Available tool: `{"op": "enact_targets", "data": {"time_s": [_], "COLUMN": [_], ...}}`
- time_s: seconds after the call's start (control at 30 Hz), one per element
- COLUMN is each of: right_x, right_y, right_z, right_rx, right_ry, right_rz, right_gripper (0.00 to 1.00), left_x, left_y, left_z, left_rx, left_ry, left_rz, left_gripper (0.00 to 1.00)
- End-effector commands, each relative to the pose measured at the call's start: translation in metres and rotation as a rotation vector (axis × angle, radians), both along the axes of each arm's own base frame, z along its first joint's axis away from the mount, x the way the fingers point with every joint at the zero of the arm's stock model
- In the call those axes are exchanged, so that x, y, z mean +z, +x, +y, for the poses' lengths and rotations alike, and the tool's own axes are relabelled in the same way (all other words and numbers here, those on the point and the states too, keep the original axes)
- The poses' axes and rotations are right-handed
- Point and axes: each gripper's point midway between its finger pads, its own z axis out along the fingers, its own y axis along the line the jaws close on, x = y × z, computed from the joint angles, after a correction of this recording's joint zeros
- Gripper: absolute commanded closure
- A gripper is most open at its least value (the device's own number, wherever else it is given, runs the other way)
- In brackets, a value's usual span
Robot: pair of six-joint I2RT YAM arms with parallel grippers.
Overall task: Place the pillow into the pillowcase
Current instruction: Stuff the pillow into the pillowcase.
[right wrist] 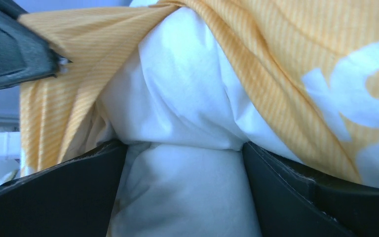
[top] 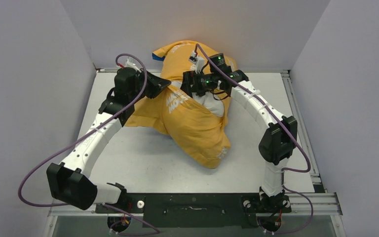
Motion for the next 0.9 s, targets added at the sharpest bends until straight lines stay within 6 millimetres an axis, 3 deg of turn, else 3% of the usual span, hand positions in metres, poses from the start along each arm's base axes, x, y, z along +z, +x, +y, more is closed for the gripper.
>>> {"op": "enact_targets", "data": {"time_s": [0.0, 0.1, 0.17, 0.27, 0.4, 0.53, 0.63, 0.77, 0.87], "right_x": [0.065, 0.087, 0.094, 0.105, 0.103, 0.098, 0.074, 0.018, -0.024], "right_y": [-0.016, -0.012, 0.004, 0.027, 0.047, 0.049, 0.053, 0.056, 0.049], "right_z": [-0.019, -0.017, -0.030, -0.055, -0.087, -0.102, -0.124, -0.162, -0.165], "right_rx": [-0.018, -0.033, -0.146, -0.320, -0.506, -0.552, -0.601, -0.657, -0.617], "right_ry": [0.157, 0.206, 0.139, 0.038, -0.070, -0.114, -0.187, -0.263, -0.304], "right_rz": [0.013, -0.027, -0.089, -0.187, -0.235, -0.247, -0.181, 0.002, 0.107], "right_gripper": [0.06, 0.06, 0.06, 0.08, 0.09, 0.10, 0.10, 0.10, 0.10], "left_x": [0.058, 0.040, 0.018, 0.006, 0.020, 0.037, 0.025, -0.010, -0.035], "left_y": [0.041, 0.050, 0.051, 0.049, 0.043, 0.025, -0.004, -0.047, -0.065], "left_z": [0.021, 0.023, 0.036, 0.058, 0.069, 0.057, 0.040, 0.027, 0.021], "left_rx": [0.110, 0.116, 0.158, 0.212, 0.212, 0.097, -0.060, -0.216, -0.258], "left_ry": [0.070, 0.142, 0.240, 0.386, 0.455, 0.460, 0.451, 0.430, 0.372], "left_rz": [-0.165, -0.100, -0.015, 0.039, -0.006, -0.065, -0.032, 0.089, 0.151], "left_gripper": [0.96, 0.90, 0.80, 0.59, 0.32, 0.21, 0.18, 0.17, 0.17]}}
